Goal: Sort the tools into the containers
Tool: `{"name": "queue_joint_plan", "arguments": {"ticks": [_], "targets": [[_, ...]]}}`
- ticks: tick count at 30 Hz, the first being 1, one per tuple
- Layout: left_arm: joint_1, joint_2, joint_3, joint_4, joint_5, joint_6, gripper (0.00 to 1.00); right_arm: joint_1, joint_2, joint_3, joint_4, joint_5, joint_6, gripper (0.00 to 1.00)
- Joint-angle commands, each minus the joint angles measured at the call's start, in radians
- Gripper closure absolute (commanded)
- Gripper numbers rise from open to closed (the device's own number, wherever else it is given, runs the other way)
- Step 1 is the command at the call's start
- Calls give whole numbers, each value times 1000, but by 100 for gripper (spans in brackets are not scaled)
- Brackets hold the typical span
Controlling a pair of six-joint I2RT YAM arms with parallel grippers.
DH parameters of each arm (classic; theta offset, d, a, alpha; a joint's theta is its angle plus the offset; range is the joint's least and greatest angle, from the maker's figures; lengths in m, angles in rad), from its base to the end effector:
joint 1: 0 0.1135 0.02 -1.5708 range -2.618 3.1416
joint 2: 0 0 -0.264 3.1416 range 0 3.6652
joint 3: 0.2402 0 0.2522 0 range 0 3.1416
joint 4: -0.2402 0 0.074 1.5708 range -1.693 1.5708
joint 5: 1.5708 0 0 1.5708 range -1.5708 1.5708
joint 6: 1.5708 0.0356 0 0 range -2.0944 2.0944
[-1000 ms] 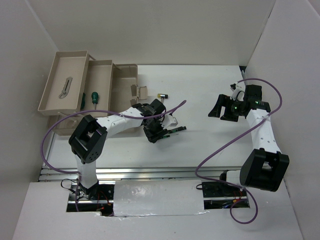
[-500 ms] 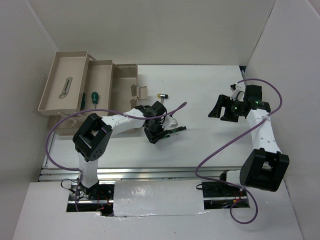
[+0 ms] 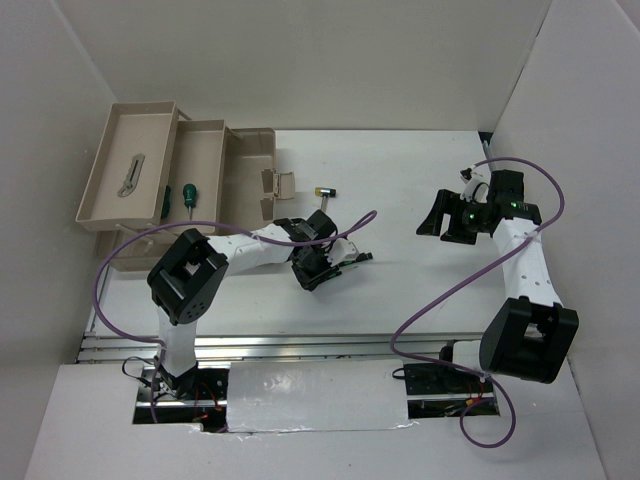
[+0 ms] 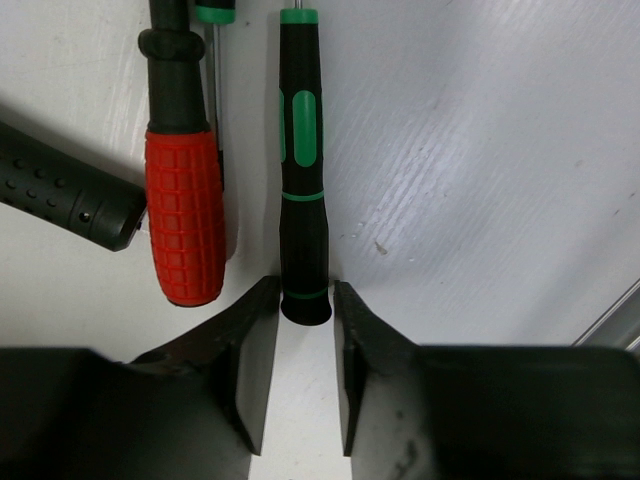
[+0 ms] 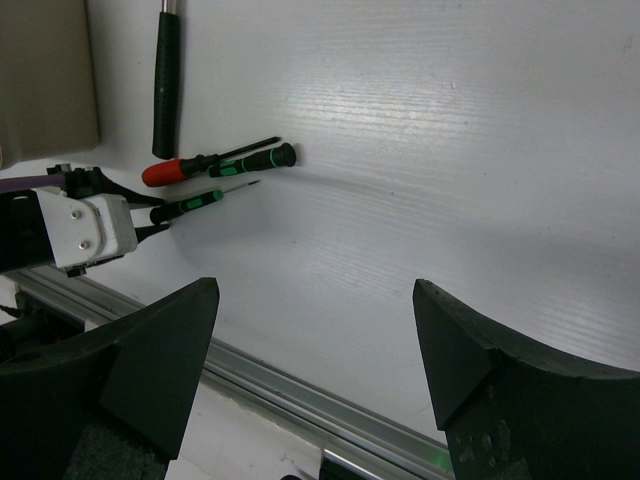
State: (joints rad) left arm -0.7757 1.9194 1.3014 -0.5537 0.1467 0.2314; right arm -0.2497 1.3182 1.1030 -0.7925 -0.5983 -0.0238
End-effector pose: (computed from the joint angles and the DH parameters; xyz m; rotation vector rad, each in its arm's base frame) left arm 0.2727 -0.2747 0.1680 1.3755 2.4113 -0.3474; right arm 0.2582 -0.0452 0.2880 0.0586 2.4437 0.6479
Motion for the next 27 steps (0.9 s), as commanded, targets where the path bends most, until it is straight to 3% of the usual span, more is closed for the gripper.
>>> {"name": "queue_joint_plan", "arguments": {"ticks": [1,5,11,14,18,20,23,27], "targets": [[-16,-11,-10,18,20,-23,58,-8,-11,20,-17,-12,-8,14],[-42,-28,-13,28,8,-33,51,-8,-10,20,-16,-17,-7,14],[-59,4,12,28,-4,-55,56,-8,-8,20,-14,-21,-4,14],[-69,10,21,26,-4,-60,70,-8,-13,18,-16,-23,-4,15],[-76,-60,35,18,54,-52,98,-8,-13,24,-17,-20,-7,15],[-71,-121,38,21,102,-55,100,-8,-16,23,-16,-18,-8,16],[-22,-284,42,28,165,-101,100,-10,-30,21,-10,-20,-7,16],[251,-442,99,-8,165,-199,100,-13,-31,21,-8,-26,-4,16]]}}
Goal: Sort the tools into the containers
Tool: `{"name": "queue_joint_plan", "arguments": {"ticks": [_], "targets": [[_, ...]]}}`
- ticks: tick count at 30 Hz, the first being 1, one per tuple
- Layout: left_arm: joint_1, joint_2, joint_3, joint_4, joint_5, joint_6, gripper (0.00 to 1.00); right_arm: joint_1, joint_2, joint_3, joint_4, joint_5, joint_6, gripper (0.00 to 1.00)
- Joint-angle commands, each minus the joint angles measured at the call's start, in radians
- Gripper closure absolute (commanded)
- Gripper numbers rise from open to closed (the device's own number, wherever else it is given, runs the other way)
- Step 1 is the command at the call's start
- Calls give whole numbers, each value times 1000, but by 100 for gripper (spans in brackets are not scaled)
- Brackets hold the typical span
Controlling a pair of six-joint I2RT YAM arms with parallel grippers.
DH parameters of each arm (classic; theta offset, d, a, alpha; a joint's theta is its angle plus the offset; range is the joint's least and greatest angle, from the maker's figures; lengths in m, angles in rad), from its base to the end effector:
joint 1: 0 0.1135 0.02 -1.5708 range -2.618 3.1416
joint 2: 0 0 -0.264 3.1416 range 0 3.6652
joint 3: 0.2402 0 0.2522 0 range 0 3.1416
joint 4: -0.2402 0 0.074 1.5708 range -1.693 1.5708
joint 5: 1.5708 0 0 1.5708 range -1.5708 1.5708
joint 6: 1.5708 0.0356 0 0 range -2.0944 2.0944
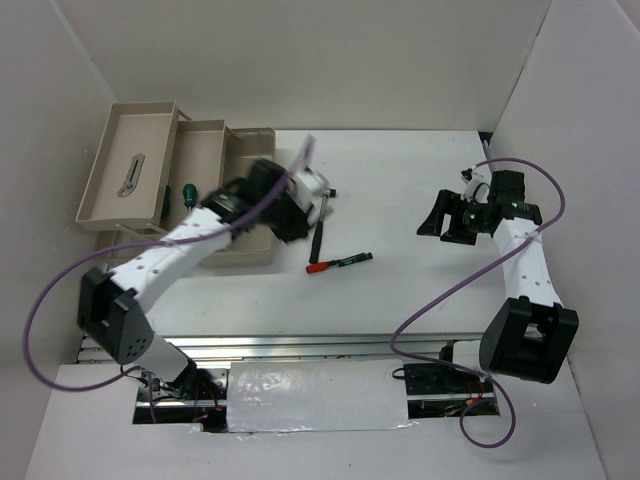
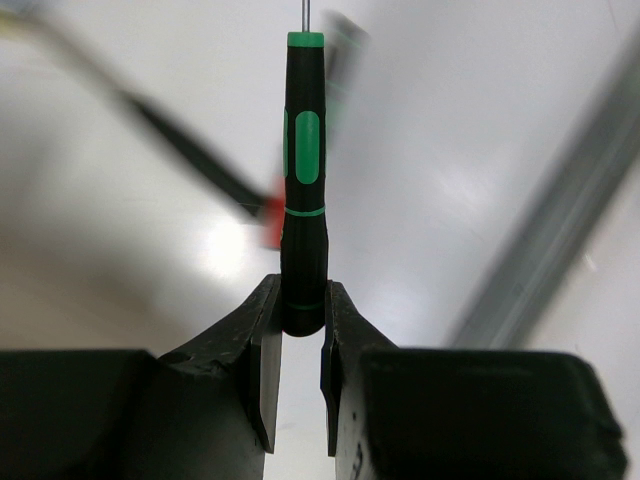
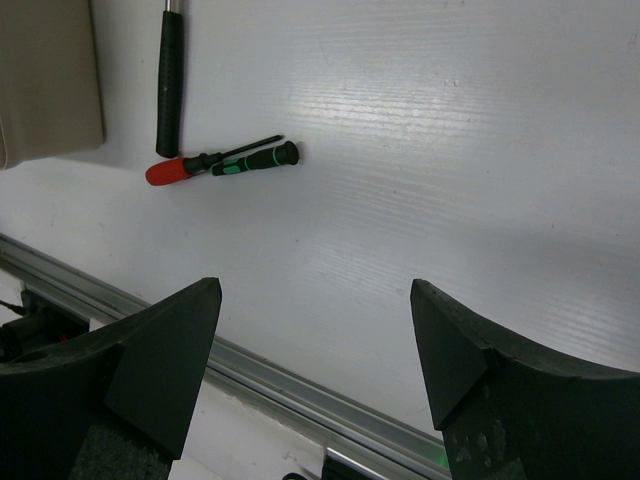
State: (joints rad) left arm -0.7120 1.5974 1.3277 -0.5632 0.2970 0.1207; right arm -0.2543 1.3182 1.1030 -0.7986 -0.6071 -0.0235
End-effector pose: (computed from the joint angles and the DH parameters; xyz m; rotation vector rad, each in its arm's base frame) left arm 0.2595 -0.2377 0.2900 1.1193 2.1811 -0.6260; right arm 0.2574 -0.0459 0.2878 0.0638 2.4449 0.6592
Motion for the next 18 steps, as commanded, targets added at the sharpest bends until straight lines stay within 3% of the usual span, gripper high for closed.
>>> {"name": "queue_joint_plan", "arguments": {"ticks": [1,2,6,11,18], "targets": [[236,-131,118,-16,-24,-111,100,-8,-30,18,-1,-22,-3,16],[322,-140,173,-61,-129,-112,100,-10,-25,14,5,-25,0,16],[495,-108,260,-156,-291,-156,100,-2,-10,12,18,-29,11,16],[606,-83,225,-158,-345,-168,100,10,7,35,7,-22,11,17],[744,25,226,-170,-305,-245,100,13,1,37,1,-13,11,17]]}}
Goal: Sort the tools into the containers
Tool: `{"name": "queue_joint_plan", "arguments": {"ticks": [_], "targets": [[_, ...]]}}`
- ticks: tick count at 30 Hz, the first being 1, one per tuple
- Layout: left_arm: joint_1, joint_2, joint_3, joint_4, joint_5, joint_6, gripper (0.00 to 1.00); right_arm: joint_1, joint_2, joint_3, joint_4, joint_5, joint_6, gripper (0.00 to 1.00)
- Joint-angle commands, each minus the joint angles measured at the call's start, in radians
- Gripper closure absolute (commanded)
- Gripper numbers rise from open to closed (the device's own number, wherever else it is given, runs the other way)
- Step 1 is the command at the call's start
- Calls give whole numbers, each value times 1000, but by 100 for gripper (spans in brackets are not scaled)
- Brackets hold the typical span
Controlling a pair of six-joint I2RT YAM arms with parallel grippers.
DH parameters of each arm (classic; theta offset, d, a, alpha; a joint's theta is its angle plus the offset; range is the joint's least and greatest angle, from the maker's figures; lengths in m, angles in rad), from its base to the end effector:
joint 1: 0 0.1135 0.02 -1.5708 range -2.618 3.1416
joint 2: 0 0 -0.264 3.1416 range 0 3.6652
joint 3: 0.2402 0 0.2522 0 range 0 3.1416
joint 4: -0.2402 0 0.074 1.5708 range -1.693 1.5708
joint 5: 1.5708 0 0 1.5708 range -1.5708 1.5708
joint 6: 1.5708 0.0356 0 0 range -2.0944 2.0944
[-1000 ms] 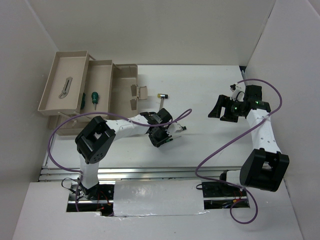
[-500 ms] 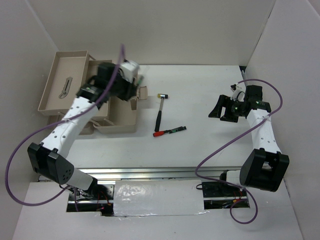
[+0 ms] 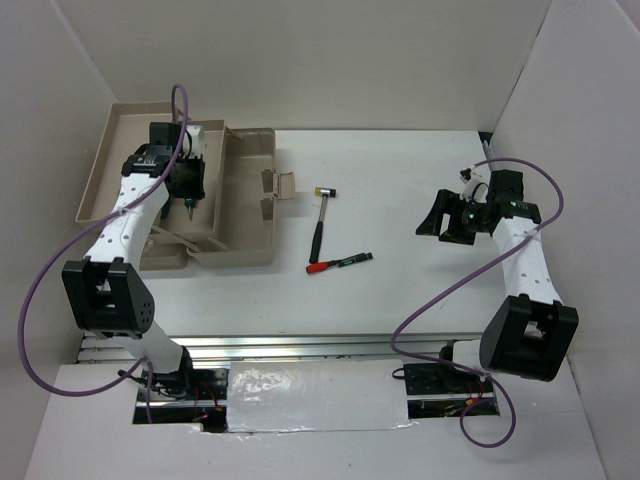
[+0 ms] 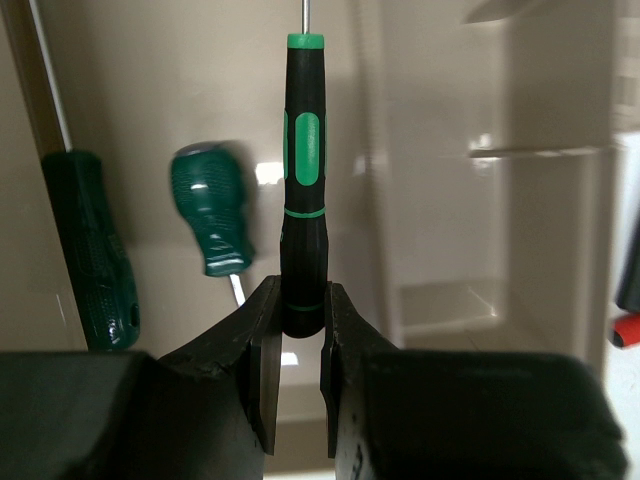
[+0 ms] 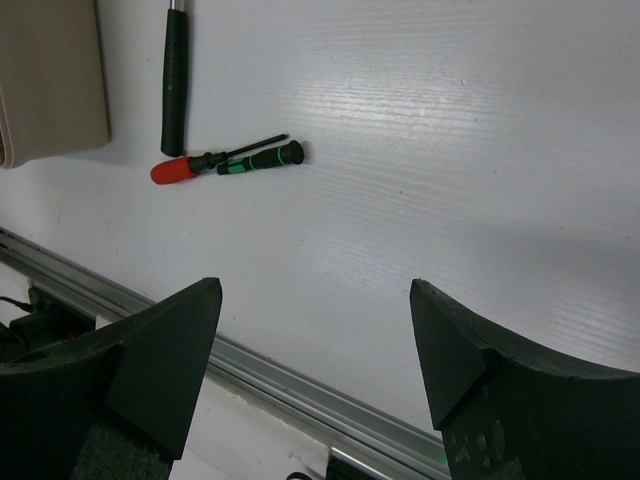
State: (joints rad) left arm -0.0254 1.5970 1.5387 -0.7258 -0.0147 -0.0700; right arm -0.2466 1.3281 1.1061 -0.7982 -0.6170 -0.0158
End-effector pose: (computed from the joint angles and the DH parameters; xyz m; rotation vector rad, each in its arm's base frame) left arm 0.3525 -0.0084 0.3456 -0.0597 2.3542 -0.0293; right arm 0.2597 -0.0441 0.2865 0.0628 2.4491 0.6807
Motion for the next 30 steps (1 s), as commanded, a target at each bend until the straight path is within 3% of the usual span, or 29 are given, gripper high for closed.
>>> {"name": "queue_joint_plan", "arguments": {"ticks": [1,3,4,5,6,11,16,19,22,30], "targets": [[62,33,18,-6,25,-53,98,6,-10,35,1,-4,4,17],[67,61,37,-27,45,-44,80,7,-10,34,-1,2,2,17],[70,66,47,-30,80,-34,60,9,-10,35,-1,2,2,17],[70,60,50,-30,105,-30,49,7,-10,35,-2,0,2,17],[61,48,46,-21,145,-27,46,6,-9,37,-1,2,4,16],[-71,-101,5,89,222,59,38,12,-4,34,5,-1,7,16],[-321,-161,-71,152,314,240,25,17,-1,35,4,2,7,16],[-489,-57,-71,86,308,315,26,15,-6,32,2,10,5,16],[-586,62,-65,22,309,371,27,13,-9,26,4,13,4,16],[-697,263,-43,42,285,418,28,6,-21,14,4,23,2,16]]}}
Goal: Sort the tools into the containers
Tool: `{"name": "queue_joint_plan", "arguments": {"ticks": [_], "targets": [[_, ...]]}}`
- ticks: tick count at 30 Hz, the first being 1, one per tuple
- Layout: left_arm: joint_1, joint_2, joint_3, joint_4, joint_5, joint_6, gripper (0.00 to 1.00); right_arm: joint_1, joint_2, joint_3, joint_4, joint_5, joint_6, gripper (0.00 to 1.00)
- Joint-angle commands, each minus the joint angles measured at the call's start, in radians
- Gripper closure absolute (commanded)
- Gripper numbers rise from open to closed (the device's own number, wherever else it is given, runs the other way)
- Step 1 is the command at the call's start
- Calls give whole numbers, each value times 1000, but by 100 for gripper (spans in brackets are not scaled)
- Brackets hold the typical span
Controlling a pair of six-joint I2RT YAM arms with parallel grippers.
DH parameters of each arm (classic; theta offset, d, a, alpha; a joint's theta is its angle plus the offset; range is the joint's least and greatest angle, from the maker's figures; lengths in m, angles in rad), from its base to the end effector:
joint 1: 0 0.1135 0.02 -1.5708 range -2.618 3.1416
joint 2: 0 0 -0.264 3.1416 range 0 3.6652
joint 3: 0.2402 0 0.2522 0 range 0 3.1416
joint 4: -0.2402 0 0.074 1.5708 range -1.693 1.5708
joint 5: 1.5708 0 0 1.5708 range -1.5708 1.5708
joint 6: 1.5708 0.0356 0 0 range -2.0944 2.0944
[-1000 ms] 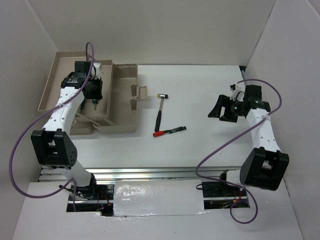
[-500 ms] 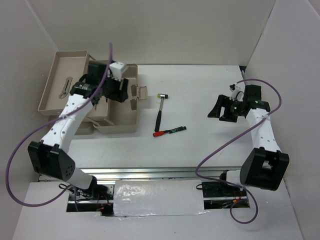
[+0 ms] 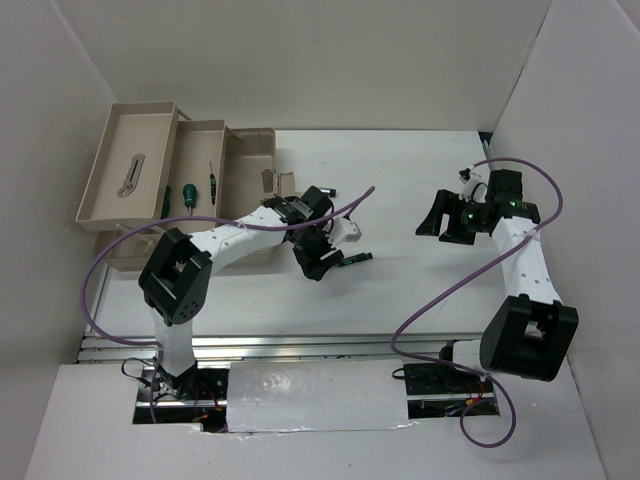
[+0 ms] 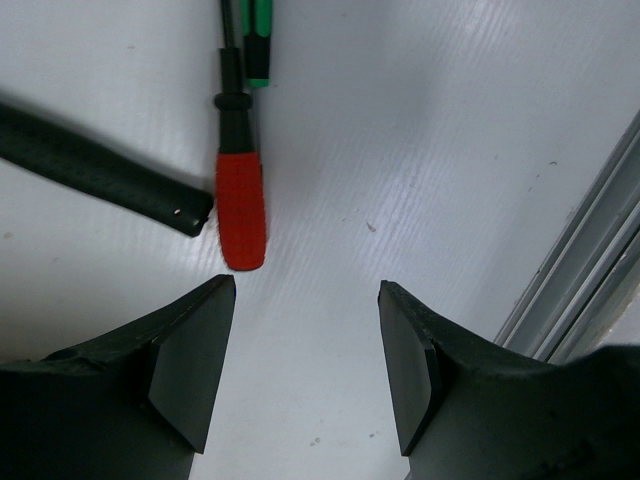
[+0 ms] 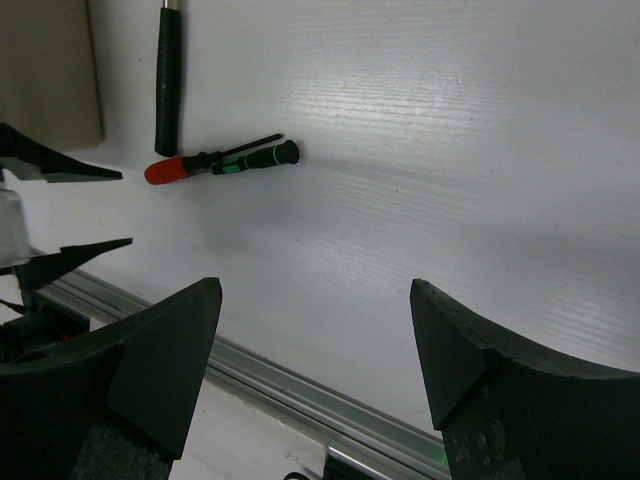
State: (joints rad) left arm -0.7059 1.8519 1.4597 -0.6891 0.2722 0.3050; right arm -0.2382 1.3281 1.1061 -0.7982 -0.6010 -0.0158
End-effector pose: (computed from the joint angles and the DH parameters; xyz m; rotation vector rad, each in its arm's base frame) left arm 0.2932 -0.2625 0.2334 1.3748 2.2953 -0.4918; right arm 0.2601 -0.0424 0.2863 0.0587 2.4565 0.6648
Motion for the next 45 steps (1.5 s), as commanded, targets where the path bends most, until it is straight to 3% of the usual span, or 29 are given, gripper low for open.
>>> {"name": "queue_joint_plan", "arguments": {"ticks": [1,17,26,30,45], "targets": [[-21,44,45,8,-7,37,28,-4,-20,15,4,6,1,16],[-38,182,80,34,-149,-7,37,-15,-13,6,7,-8,-6,16],[-92,162,30,56,-146,-23,55,-15,-12,5,8,-13,-4,16],[-112,187,21,59,-159,-40,59,-19,-10,11,2,-13,-6,16],[-115,265,59,65,-231,-101,60,-19,-10,12,2,-16,-6,16]]}}
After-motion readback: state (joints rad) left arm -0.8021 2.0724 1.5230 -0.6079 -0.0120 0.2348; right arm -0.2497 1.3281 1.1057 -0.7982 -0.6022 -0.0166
